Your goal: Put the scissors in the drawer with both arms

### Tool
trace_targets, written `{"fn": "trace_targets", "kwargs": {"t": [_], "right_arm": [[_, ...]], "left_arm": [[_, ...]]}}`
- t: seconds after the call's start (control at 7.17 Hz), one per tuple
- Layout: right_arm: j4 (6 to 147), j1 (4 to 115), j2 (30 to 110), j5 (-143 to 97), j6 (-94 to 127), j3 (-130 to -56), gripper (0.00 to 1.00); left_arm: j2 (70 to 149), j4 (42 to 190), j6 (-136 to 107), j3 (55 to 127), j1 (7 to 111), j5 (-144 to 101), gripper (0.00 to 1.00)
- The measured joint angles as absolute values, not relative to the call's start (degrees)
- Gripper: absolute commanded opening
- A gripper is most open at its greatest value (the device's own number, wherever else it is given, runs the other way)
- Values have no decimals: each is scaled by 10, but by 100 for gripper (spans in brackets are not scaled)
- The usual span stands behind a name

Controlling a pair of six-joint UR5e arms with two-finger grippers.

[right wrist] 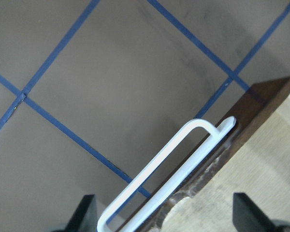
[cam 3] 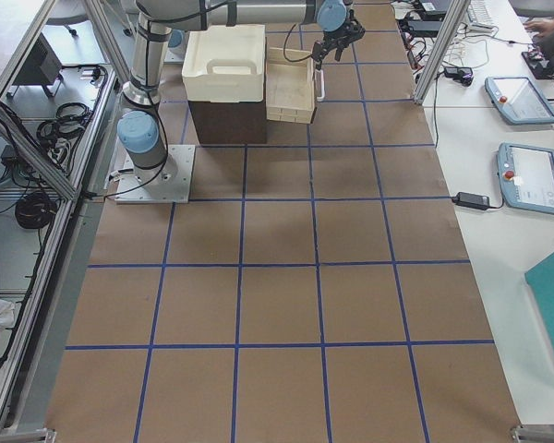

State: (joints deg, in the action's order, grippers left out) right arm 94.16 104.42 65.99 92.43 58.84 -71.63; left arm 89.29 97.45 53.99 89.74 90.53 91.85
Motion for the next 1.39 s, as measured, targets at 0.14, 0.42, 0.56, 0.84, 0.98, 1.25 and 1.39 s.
{"fn": "trace_targets", "kwargs": {"t": [0.14,0.42,0.56,0.84,0.98,1.25,1.39], "right_arm": [[942,1030,685,932,484,-724,100],[938,996,725,937,309,-734,100],[938,986,741,940,243,-741,100],[940,978,761,942,170,-749,100],[941,975,767,940,159,-749,100],[943,971,778,935,154,-752,100],[943,970,780,935,149,-755,100]], "left_arm": [[898,972,619,897,906,918,3],[906,964,705,896,916,918,3],[916,953,720,893,937,918,3],[948,918,722,882,1002,918,3],[969,907,721,869,1032,918,3],[1015,901,706,827,1095,918,3],[1041,896,694,808,1121,919,3]]}}
